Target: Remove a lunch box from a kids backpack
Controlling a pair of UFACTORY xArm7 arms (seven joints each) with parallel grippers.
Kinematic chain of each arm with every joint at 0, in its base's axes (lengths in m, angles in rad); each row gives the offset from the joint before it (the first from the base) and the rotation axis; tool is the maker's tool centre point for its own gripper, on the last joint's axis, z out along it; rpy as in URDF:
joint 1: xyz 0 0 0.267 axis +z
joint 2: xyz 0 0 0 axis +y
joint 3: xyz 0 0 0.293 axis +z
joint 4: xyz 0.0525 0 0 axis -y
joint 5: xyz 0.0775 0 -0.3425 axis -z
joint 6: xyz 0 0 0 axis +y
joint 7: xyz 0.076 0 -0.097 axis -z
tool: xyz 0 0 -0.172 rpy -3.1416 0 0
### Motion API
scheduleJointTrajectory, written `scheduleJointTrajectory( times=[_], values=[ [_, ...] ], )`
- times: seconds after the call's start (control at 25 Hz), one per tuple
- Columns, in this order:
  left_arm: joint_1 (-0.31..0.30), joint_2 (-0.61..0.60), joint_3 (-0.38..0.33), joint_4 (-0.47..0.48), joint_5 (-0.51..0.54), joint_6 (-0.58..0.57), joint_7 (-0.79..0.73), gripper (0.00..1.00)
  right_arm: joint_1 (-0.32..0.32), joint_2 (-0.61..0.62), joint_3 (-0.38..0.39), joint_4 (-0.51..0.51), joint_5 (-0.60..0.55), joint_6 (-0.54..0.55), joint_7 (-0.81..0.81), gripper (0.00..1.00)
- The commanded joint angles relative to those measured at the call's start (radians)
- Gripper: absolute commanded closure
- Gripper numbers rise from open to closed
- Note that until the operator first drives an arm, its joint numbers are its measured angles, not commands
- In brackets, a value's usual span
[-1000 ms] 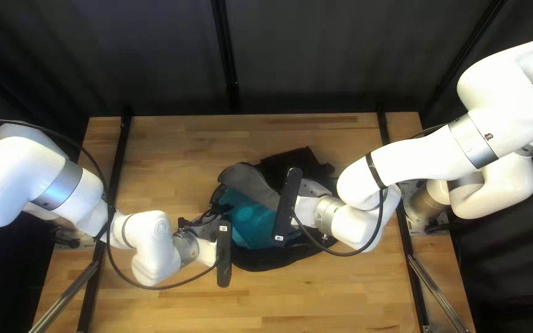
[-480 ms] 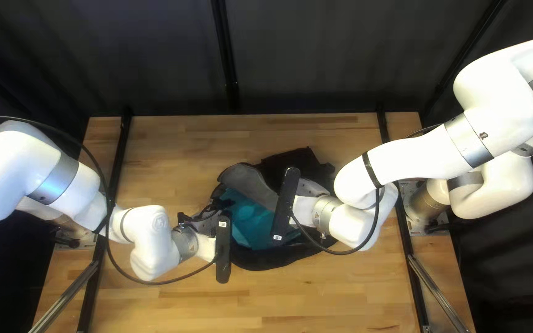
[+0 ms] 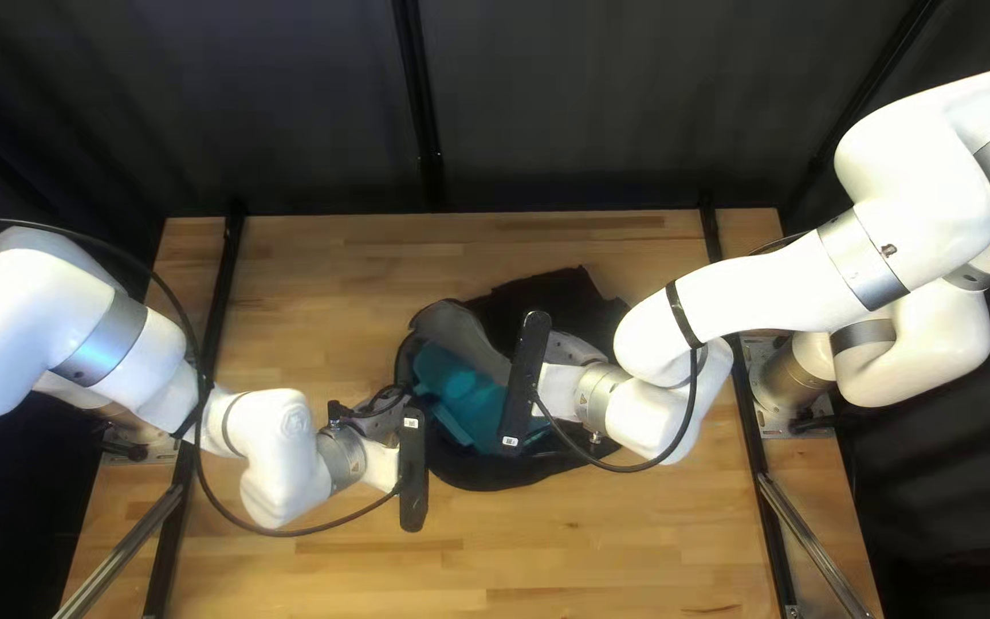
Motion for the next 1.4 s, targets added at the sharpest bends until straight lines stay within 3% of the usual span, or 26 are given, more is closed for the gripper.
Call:
scheduleJointTrajectory(
  times=[0.04,0.6,1.4],
  values=[
    [0.001,-0.025,0.001,-0.005,-0.016,0.01,0.03,1.0,-0.001,0.004,-0.001,0.003,-0.002,-0.002,0.0,1.0],
    [-0.011,-0.151,-0.011,0.004,-0.158,0.111,0.228,1.0,-0.003,-0.027,-0.004,-0.039,-0.017,-0.018,0.036,1.0],
    [-0.042,-0.226,-0.043,-0.022,-0.215,0.195,0.268,1.0,-0.011,-0.054,-0.018,-0.054,-0.025,-0.032,0.028,1.0]
  ],
)
